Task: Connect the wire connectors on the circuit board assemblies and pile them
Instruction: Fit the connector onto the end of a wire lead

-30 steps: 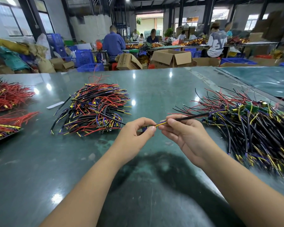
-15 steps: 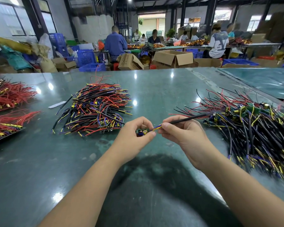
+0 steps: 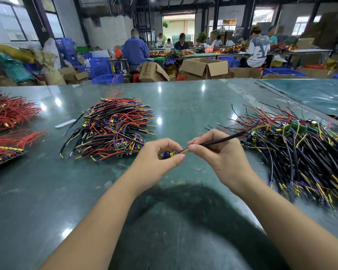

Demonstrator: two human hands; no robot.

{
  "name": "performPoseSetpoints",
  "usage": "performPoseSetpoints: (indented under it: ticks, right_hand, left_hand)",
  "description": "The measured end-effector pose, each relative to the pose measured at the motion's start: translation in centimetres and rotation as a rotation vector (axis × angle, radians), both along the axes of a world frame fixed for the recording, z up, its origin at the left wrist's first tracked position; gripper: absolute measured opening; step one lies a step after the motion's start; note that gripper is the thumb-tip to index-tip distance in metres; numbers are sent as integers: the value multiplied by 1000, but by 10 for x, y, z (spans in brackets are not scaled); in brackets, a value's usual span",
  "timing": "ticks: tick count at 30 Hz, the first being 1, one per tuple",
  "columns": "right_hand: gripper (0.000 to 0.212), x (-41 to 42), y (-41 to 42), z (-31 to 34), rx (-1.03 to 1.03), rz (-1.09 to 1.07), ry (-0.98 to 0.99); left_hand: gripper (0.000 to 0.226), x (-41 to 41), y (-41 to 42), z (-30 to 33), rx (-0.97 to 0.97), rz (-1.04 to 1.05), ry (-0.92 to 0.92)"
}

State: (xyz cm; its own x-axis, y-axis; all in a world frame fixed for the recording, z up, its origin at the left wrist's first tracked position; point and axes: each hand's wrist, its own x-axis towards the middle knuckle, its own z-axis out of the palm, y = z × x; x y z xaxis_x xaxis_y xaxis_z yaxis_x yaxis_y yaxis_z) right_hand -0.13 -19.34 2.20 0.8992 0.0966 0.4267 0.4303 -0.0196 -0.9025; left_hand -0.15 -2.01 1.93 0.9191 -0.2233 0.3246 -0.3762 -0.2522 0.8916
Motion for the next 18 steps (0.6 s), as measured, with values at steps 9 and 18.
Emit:
performPoseSetpoints:
  ticks: [9,18]
  right_hand:
    - [15,5,5,-7,85,-52,94]
    - [18,5,-5,-6,-199,-44,90]
  left_hand:
    - [9,-1,-2,0,11,31,56]
    - [22,-7,-2,2,120,-78,216]
